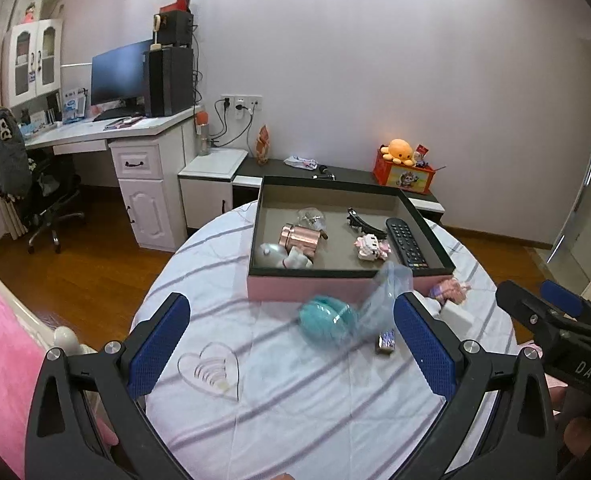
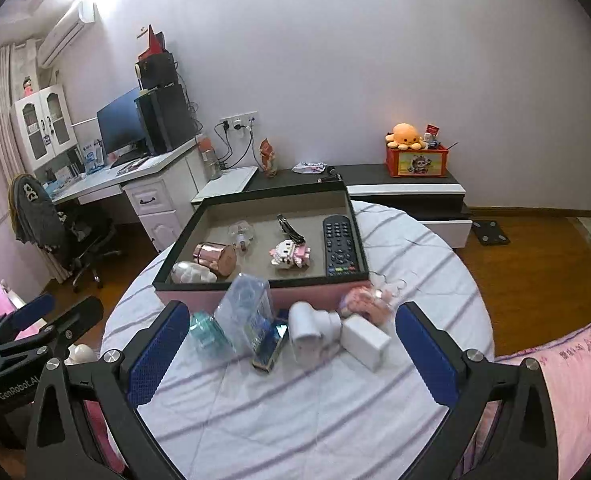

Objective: Organize rigid objects
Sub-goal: 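Withdraw both tools from the box back over the table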

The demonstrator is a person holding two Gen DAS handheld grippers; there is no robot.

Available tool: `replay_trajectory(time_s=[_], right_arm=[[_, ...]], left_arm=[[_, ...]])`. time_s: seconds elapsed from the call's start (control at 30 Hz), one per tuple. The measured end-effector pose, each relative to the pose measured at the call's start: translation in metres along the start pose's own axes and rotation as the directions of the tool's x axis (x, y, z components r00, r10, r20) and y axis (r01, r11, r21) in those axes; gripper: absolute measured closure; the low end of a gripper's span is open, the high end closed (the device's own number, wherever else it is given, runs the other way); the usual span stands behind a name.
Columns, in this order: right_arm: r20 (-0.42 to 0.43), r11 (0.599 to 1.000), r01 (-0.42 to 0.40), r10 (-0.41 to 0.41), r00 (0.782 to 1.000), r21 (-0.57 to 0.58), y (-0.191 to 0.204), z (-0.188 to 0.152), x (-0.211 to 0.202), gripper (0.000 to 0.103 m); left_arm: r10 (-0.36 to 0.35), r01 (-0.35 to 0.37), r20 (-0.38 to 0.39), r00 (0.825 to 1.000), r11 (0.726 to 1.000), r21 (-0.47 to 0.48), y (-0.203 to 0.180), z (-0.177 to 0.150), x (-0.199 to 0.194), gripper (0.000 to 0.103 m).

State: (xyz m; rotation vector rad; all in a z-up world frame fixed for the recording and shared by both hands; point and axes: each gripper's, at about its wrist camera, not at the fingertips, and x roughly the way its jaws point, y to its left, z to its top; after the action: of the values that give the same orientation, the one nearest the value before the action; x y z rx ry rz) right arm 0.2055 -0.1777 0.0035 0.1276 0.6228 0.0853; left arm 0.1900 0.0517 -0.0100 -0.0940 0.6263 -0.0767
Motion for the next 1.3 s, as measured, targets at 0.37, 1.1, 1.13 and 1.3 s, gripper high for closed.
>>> replay_trajectory(time_s=[0.37, 1.1, 1.13, 1.3], right_arm=[[0.015, 1.0, -0.022, 0.022, 1.0, 0.007, -0.003, -0.025, -0.033, 0.0], [-0.077, 0.999, 0.039, -0.038, 0.996, 0.004, -0.03, -0.034, -0.003, 0.0], [-0.095, 0.999, 0.045, -0.044, 0.995, 0.008, -0.034, -0.035, 0.004, 0.0], [-0.161, 0.997, 0.079, -0.076, 0.984, 0.007, -0.051, -0.041, 0.032, 0.0]], left_arm=[[-0.013, 0.013, 0.005, 1.0, 1.0, -0.007, -0.006, -0.027, -0.027, 0.0], [-0.018, 0.019, -0.064, 0.998, 1.0, 0.023, -0.01, -0.04, 0.008, 0.0], [-0.015, 0.016, -0.073, 0.997, 1.0, 0.026, -0.011, -0.042, 0.014, 0.0], [-0.01, 0.013, -0.139, 0.99, 1.0, 0.021, -0.011, -0.047, 0.057, 0.0]])
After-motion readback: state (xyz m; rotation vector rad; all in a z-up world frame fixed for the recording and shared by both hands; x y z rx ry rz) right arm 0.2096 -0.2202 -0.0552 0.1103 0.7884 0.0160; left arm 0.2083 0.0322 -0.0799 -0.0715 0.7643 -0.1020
